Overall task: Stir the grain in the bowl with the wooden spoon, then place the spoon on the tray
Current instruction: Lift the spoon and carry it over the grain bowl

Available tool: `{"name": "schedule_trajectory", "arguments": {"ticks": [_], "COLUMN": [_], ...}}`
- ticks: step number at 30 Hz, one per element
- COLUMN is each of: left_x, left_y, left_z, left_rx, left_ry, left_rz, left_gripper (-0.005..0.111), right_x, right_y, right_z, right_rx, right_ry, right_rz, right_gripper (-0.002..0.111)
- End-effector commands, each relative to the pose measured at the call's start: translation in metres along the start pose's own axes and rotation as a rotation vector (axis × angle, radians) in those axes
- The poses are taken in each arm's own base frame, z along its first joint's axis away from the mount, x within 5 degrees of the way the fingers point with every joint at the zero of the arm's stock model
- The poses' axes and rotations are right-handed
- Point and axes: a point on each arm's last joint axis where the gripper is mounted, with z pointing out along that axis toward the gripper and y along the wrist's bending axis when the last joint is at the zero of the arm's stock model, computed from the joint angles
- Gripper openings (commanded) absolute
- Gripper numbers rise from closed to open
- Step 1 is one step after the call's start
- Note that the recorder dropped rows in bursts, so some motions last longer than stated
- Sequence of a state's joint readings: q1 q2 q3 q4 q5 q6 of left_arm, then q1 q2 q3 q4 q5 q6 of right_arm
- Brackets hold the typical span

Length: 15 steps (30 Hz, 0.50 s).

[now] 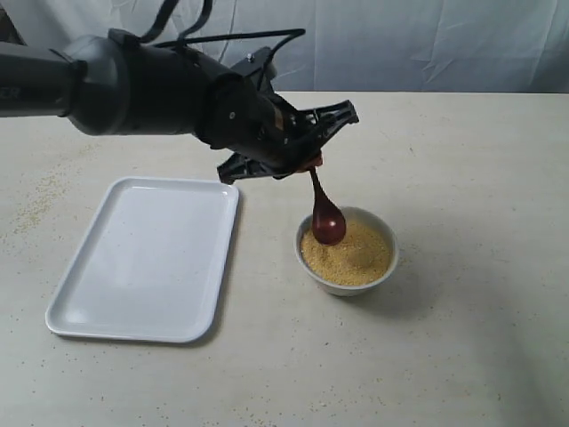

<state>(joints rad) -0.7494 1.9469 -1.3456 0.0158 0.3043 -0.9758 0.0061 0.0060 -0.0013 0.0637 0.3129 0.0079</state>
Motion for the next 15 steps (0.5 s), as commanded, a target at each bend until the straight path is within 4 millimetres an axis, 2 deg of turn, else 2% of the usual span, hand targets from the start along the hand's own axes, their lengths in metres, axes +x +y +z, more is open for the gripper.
{"name": "schedule_trajectory", "arguments": {"ticks": [1, 3, 8, 11, 13, 15], "left_x": [0.021, 0.029, 0.029, 0.028, 0.028, 0.028], "left_y": [-0.013, -0.012, -0.009, -0.009, -0.009, -0.008], "left_z": [0.009, 0.017, 0.02, 0.02, 0.02, 0.02], "left_rx": [0.047, 0.035, 0.02, 0.018, 0.016, 0.011], "left_ry": [0.018, 0.034, 0.023, 0.018, 0.018, 0.016], "left_rz": [-0.056, -0.049, 0.018, 0.041, 0.043, 0.058], "left_gripper": [0.0, 0.0, 0.004, 0.027, 0.038, 0.044], "right_x": [-0.001, -0.001, -0.001, -0.001, -0.001, -0.001], "right_y": [0.0, 0.0, 0.0, 0.0, 0.0, 0.0], "right_z": [0.0, 0.0, 0.0, 0.0, 0.0, 0.0], "right_rx": [0.007, 0.007, 0.007, 0.007, 0.007, 0.007], "right_ry": [-0.014, -0.014, -0.014, -0.014, -0.014, -0.014], "right_rz": [-0.01, -0.01, -0.01, -0.01, -0.01, -0.01], "right_gripper": [0.0, 0.0, 0.0, 0.0, 0.0, 0.0]}}
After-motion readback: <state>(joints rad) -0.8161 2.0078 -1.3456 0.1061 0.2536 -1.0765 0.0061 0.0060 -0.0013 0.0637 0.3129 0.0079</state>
